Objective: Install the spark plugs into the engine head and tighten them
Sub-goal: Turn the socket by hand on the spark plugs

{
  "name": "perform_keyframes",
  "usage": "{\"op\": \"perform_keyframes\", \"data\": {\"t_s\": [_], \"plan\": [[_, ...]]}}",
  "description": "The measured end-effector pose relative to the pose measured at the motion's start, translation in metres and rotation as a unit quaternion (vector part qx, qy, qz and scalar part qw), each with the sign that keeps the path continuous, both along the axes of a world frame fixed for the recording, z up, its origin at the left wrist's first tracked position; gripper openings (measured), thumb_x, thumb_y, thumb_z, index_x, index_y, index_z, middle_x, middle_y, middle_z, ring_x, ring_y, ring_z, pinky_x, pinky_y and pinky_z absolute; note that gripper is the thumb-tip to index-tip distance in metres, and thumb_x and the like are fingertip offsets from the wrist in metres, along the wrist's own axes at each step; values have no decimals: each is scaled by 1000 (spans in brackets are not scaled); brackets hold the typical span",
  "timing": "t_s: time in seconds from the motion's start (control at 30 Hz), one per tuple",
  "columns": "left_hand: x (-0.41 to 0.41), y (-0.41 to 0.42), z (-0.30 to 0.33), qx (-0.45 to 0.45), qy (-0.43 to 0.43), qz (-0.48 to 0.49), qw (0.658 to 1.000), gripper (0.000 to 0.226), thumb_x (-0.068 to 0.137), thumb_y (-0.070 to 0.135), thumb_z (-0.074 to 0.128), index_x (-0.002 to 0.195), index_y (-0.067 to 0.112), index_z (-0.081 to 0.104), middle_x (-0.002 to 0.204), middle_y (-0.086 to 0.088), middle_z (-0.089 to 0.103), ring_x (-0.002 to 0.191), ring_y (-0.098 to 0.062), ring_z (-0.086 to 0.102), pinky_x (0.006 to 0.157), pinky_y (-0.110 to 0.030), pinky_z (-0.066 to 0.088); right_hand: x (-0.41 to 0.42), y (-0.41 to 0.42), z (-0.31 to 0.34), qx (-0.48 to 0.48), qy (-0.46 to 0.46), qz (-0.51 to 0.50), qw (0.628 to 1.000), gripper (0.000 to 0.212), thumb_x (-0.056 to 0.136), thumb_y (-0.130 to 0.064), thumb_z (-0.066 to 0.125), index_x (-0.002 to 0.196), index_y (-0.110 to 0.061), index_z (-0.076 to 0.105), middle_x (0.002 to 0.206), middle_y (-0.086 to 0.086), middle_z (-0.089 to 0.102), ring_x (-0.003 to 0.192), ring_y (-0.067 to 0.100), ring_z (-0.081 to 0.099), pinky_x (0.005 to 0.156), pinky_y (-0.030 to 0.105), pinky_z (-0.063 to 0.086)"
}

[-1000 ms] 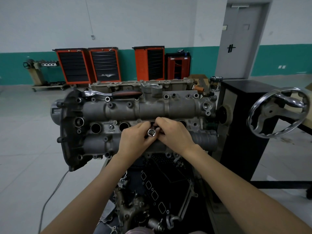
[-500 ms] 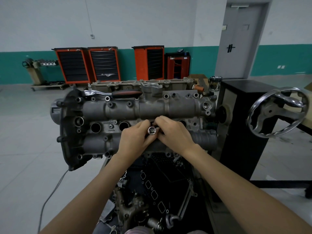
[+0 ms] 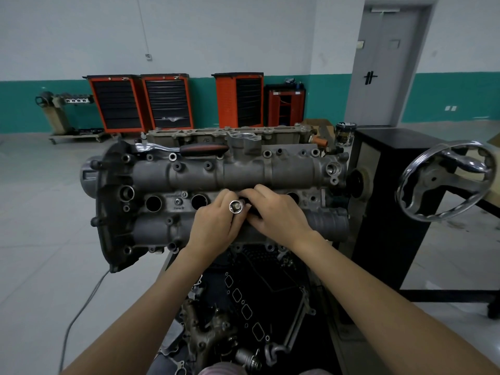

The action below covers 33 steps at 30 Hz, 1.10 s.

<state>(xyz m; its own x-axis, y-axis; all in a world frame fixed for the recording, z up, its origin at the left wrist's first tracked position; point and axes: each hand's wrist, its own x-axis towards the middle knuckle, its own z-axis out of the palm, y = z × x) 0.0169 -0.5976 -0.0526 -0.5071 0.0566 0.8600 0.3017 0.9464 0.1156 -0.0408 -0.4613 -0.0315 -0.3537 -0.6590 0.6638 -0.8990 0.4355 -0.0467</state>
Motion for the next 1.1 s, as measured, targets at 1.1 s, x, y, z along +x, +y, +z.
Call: {"op": "perform_keyframes", "data": {"t_s": [1.1], "plan": [[-3,1,-1,-3,29,31,999,31,83,28,45,62,5,45,51,-5,47,36,-21,42,37,-21,26,-2,-2,0,-32,-31,13,999,24,82,-17,59,104,-8,58,90,6,60,73,29,60,56,41,48]]}}
